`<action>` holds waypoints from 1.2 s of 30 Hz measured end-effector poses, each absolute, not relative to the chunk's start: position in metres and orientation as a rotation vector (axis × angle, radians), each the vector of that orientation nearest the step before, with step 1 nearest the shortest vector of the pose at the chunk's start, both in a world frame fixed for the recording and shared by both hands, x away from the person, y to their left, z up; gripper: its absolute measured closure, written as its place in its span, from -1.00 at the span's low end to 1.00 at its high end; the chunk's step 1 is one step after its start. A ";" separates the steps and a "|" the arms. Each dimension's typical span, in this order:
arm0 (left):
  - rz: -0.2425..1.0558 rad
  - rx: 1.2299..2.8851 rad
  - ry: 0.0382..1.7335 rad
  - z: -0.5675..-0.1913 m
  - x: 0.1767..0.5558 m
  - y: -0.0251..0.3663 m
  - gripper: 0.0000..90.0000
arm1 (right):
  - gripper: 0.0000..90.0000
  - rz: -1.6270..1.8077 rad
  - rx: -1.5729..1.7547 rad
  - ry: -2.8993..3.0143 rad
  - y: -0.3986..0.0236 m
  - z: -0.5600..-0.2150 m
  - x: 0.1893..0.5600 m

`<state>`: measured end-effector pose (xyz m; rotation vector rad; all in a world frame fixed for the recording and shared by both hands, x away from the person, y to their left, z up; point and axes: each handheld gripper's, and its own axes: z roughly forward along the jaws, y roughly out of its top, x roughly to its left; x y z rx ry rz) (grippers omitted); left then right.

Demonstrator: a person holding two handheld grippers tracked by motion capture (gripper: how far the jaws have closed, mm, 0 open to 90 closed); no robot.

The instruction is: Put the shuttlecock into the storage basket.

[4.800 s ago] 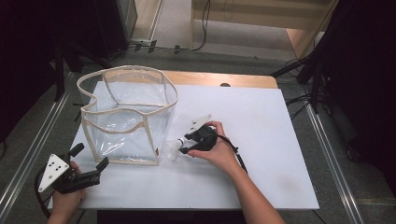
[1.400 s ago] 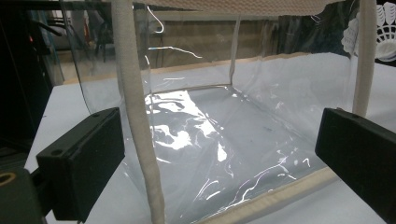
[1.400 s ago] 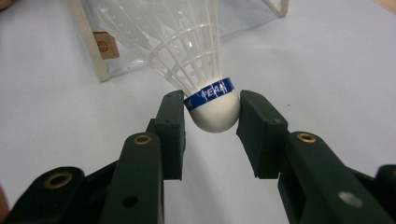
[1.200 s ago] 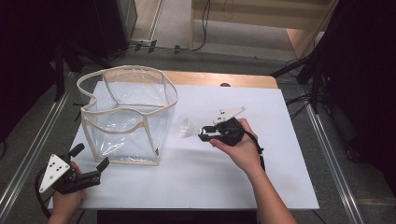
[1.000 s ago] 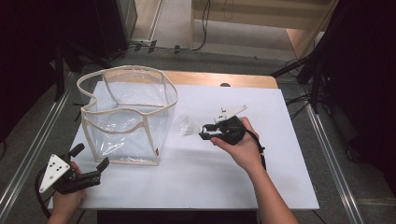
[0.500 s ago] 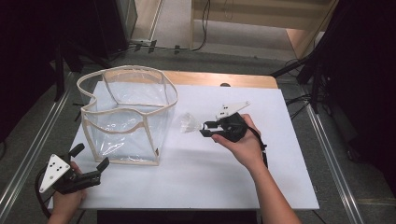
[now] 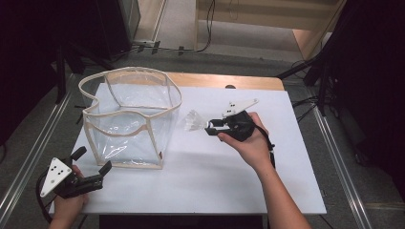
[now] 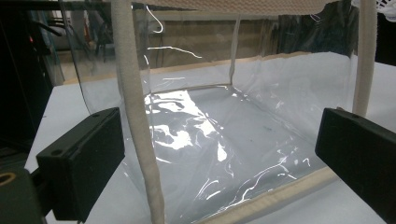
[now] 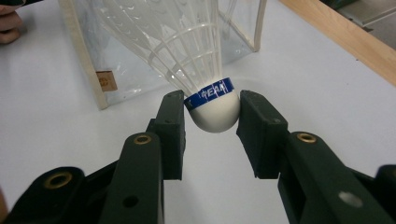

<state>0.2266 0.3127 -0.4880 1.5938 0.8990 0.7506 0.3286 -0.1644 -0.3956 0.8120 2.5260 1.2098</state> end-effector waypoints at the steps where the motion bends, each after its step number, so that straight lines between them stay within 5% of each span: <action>1: 0.751 1.593 0.899 -0.488 0.227 0.313 -0.95 | 0.34 1.210 0.812 2.526 -0.164 -0.396 0.329; 36: 0.751 1.595 0.898 -0.488 0.227 0.313 -0.95 | 0.34 1.237 0.782 2.492 -0.163 -0.362 0.335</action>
